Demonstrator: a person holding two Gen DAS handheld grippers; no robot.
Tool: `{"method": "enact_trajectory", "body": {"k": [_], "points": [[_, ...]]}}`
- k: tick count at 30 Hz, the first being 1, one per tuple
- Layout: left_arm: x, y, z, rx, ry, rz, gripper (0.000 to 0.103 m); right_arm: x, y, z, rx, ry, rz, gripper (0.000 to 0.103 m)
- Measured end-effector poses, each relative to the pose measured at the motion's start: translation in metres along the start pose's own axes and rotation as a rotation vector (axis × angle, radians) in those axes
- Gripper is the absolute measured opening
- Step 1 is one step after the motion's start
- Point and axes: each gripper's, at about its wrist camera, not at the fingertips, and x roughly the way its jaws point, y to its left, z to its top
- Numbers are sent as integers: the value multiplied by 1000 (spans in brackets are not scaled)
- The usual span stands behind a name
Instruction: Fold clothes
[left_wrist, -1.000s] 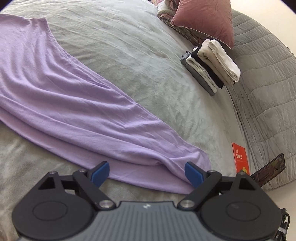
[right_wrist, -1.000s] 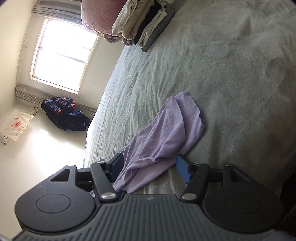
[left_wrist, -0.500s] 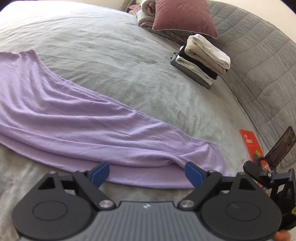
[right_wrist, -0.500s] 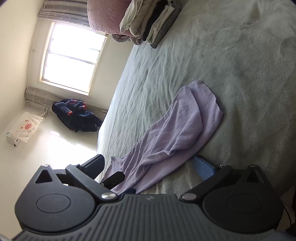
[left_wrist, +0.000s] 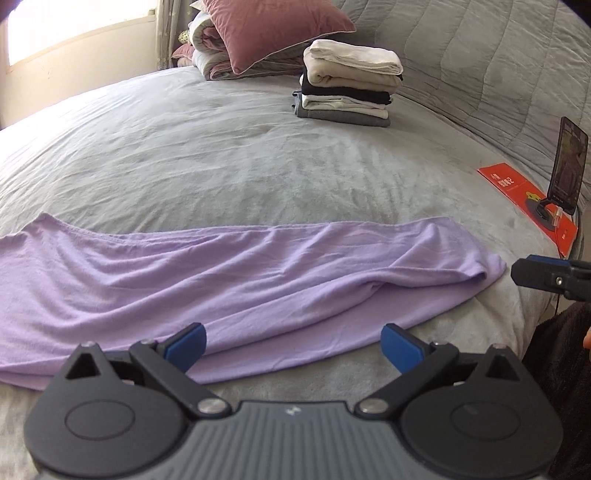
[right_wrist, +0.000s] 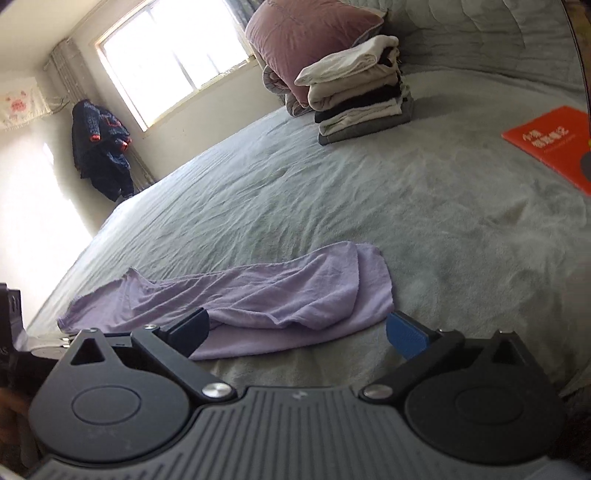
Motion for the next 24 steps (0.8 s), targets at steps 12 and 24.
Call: {"method": "enact_trajectory", "body": {"k": [12,24], "points": [[6,-19,9,213,-16,60,101,33,36,-15,-546,51,-260,97],[13,-27,14,207,-11,43,101,38,41,-22,-708,68,-359,95]]}}
